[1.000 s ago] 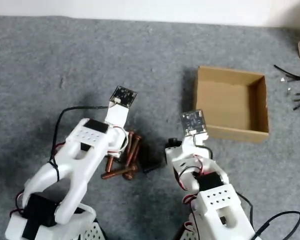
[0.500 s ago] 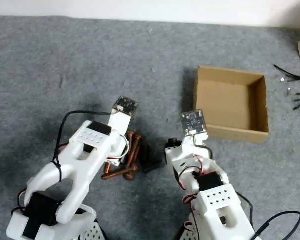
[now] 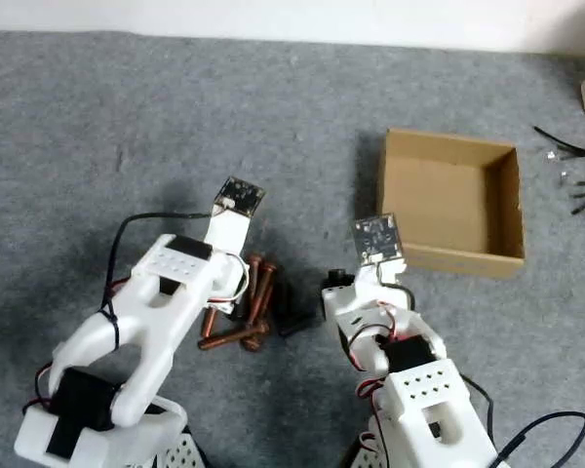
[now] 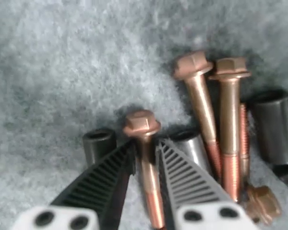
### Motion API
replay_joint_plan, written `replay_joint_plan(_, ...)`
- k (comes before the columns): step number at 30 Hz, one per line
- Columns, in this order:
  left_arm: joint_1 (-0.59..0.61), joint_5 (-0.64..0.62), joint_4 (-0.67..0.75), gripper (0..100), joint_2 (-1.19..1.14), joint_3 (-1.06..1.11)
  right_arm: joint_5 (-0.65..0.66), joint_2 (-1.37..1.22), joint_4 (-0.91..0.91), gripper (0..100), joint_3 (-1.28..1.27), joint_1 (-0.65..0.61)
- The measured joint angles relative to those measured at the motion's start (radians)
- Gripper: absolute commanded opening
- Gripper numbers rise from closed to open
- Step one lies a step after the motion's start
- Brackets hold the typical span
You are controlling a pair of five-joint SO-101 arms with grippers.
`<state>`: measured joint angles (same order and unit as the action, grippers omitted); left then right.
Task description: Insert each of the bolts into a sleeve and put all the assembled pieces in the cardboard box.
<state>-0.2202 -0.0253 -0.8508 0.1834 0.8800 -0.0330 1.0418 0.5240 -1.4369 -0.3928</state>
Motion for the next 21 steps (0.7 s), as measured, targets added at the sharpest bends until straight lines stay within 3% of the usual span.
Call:
replay_joint_plan(15,0.0,0.005,-0.253,8,-0.316,-0.327,0.0,0.0,0.0,0.5,0.0,0.0)
replay_joint_plan(18,0.0,0.009,-0.258,0,-0.316,-0.327,0.0,0.0,0.0,0.5,0.0,0.0)
replay_joint_plan(21,0.0,0.009,-0.27,0,-0.318,-0.333,0.0,0.0,0.0,0.5,0.0,0.0)
